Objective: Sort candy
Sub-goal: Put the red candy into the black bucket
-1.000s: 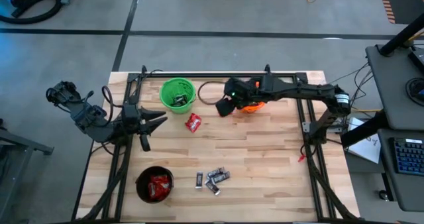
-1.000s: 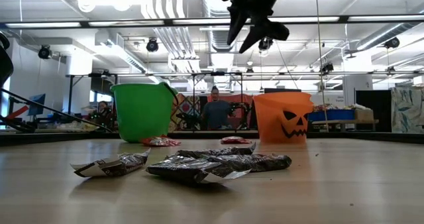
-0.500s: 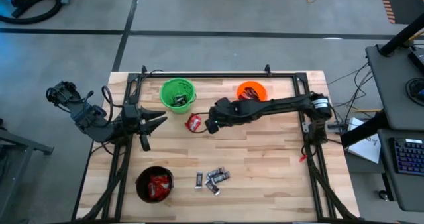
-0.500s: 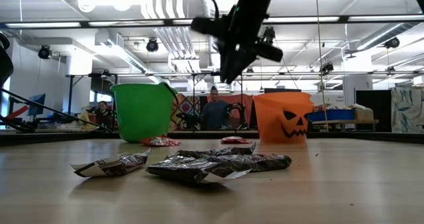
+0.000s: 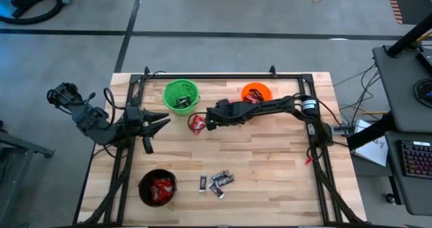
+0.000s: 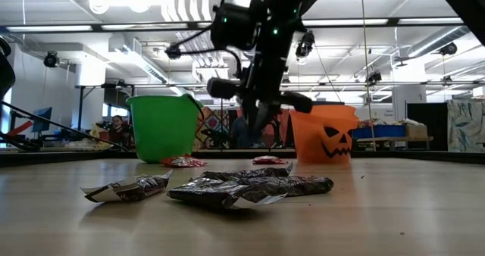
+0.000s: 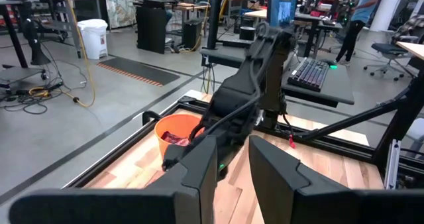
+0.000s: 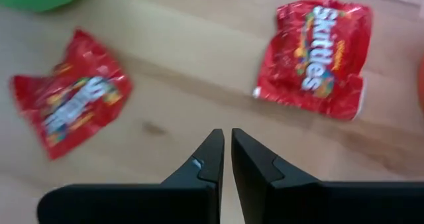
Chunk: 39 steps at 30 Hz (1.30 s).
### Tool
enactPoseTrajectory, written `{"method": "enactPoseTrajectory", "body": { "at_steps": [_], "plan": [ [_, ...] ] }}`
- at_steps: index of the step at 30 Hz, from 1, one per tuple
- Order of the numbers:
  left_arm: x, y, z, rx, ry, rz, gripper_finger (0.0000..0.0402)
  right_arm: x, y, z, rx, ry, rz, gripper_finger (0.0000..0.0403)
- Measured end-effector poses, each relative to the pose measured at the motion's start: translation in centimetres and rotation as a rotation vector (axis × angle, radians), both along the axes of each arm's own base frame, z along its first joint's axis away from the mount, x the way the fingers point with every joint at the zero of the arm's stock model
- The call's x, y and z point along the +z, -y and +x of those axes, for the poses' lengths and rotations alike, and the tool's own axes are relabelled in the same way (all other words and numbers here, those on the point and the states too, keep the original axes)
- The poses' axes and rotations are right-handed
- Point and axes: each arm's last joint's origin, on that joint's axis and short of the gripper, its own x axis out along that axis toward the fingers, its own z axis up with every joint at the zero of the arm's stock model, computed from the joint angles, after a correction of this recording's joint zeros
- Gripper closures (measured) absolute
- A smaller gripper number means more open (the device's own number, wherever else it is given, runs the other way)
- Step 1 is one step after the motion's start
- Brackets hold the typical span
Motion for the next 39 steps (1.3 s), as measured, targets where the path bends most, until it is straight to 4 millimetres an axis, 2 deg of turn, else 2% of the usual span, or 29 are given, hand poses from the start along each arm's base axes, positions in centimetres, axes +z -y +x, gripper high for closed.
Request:
{"method": "enactPoseTrajectory", "body": {
  "at_steps": [3, 15, 27, 39],
  "plan": [
    [0.0, 0.0, 0.0, 0.0, 0.0, 0.0, 0.0328, -0.7, 0.7, 0.1, -0.027, -0.014, -0.022, 0.0381],
    [-0.1, 0.0, 0.0, -0.001, -0.009, 0.011, 0.0328, -0.8, 1.4, 0.1, -0.113, -0.011, -0.189, 0.0381],
    [-0.1, 0.0, 0.0, -0.001, -0.009, 0.011, 0.0328, -4.1, 0.4, 0.7, -0.245, -0.011, -0.171, 0.0381],
    [-0.1, 0.0, 0.0, -0.002, -0.009, 0.012, 0.0328, -4.3, 0.9, 0.7, -0.322, 0.016, -0.235, 0.0381]
  ]
}}
